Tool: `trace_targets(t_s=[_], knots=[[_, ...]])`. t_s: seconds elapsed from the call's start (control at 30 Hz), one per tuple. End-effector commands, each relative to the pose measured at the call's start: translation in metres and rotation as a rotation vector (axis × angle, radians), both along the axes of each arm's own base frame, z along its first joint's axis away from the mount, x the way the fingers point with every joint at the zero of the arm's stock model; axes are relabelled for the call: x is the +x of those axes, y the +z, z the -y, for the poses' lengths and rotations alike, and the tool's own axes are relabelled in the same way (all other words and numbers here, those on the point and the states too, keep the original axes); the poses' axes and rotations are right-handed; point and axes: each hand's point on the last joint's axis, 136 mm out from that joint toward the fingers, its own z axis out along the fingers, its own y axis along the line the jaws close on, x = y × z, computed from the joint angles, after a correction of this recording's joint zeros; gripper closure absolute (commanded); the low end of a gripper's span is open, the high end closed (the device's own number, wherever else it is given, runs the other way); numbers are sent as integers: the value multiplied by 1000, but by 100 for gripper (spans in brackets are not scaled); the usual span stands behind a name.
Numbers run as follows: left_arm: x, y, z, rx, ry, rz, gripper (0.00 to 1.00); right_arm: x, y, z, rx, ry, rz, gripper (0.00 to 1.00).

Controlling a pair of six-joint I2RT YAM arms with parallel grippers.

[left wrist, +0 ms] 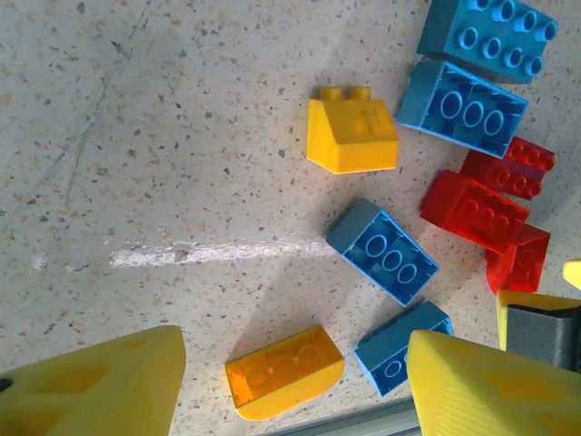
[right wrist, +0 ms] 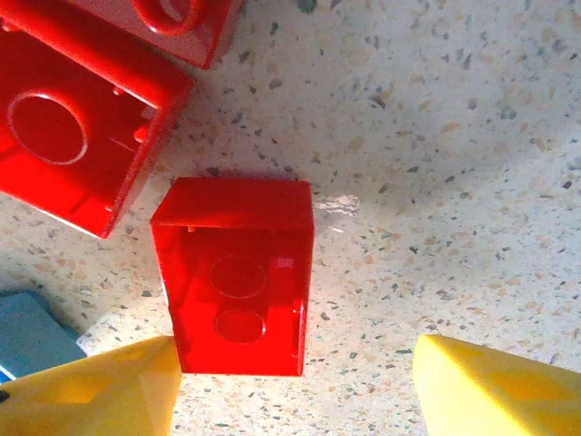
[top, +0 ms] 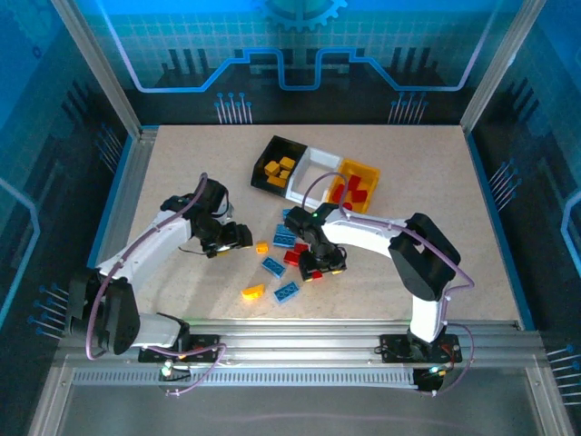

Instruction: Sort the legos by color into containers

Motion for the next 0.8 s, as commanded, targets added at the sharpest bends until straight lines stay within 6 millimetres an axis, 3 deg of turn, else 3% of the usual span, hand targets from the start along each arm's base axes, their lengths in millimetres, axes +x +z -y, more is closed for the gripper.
trace_targets(t_s=[0.0, 0.33, 0.77], knots=[[-4, -1, 3, -24, 8, -24, 34, 8, 1, -6, 31, 27, 17, 30], [-11, -4, -1, -11, 19, -39, 33, 24, -13, -1, 13, 36, 11, 34], [-6, -11, 5, -40, 46, -55, 33, 35, -11, 2, 20, 53, 24, 62]])
